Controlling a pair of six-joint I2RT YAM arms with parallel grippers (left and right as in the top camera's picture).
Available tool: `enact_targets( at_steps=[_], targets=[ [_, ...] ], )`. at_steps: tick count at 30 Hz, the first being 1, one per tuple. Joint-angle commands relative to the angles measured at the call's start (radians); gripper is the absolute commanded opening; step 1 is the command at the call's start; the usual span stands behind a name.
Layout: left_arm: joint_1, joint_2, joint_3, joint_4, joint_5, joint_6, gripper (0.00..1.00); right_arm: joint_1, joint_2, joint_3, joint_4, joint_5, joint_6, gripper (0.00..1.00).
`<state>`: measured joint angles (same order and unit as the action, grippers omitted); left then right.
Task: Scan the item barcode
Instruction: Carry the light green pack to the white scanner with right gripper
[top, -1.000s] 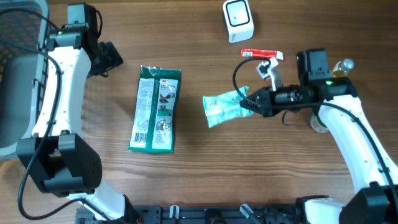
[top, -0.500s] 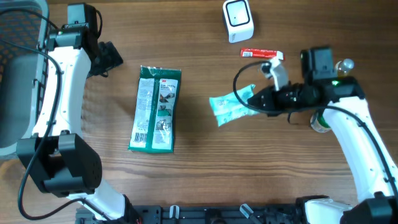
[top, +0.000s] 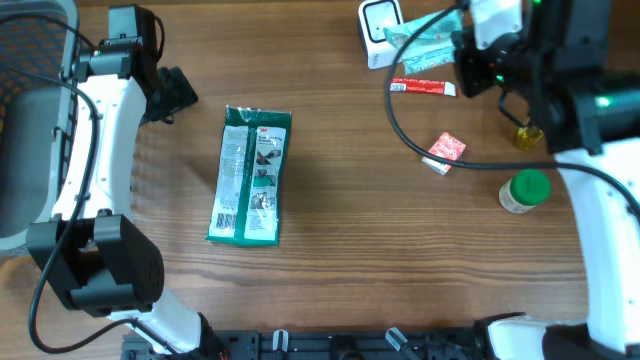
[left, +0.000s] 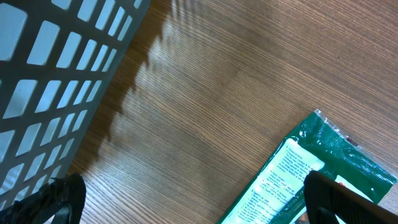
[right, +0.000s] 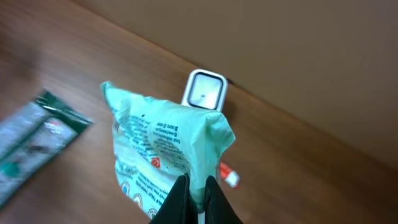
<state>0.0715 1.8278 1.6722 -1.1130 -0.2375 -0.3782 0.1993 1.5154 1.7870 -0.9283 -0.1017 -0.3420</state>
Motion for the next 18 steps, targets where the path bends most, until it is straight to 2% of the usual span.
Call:
enact_targets(
  at_steps=[1, 3, 6, 9, 11, 13, 16, 18],
  targets=[
    [0.005, 0.006, 0.014, 0.003, 0.005, 0.015, 1.00, 0.063, 0.126, 0.006, 0.056, 0.261, -0.090, 0.04],
    [0.005, 0.006, 0.014, 0.003, 0.005, 0.015, 1.00, 0.085, 0.196, 0.006, 0.108, 0.271, -0.169, 0.04],
    [0.005, 0.006, 0.014, 0.003, 0.005, 0.015, 1.00, 0.131, 0.342, 0.006, 0.297, 0.476, -0.270, 0.05],
    [0.005, 0.006, 0.014, 0.003, 0.005, 0.015, 1.00, 0.170, 0.447, 0.006, 0.433, 0.550, -0.438, 0.04],
    [0.005, 0.006, 0.014, 0.003, 0.005, 0.015, 1.00, 0.182, 0.513, 0.006, 0.578, 0.698, -0.504, 0.04],
    [0.005, 0.006, 0.014, 0.003, 0.005, 0.015, 1.00, 0.183, 0.566, 0.006, 0.711, 0.768, -0.522, 0.04],
    [0.005, 0.006, 0.014, 0.003, 0.005, 0.015, 1.00, 0.183, 0.618, 0.006, 0.865, 0.767, -0.523, 0.04],
    [0.005, 0.006, 0.014, 0.003, 0.005, 0.015, 1.00, 0.183, 0.637, 0.006, 0.901, 0.735, -0.523, 0.04]
  ],
)
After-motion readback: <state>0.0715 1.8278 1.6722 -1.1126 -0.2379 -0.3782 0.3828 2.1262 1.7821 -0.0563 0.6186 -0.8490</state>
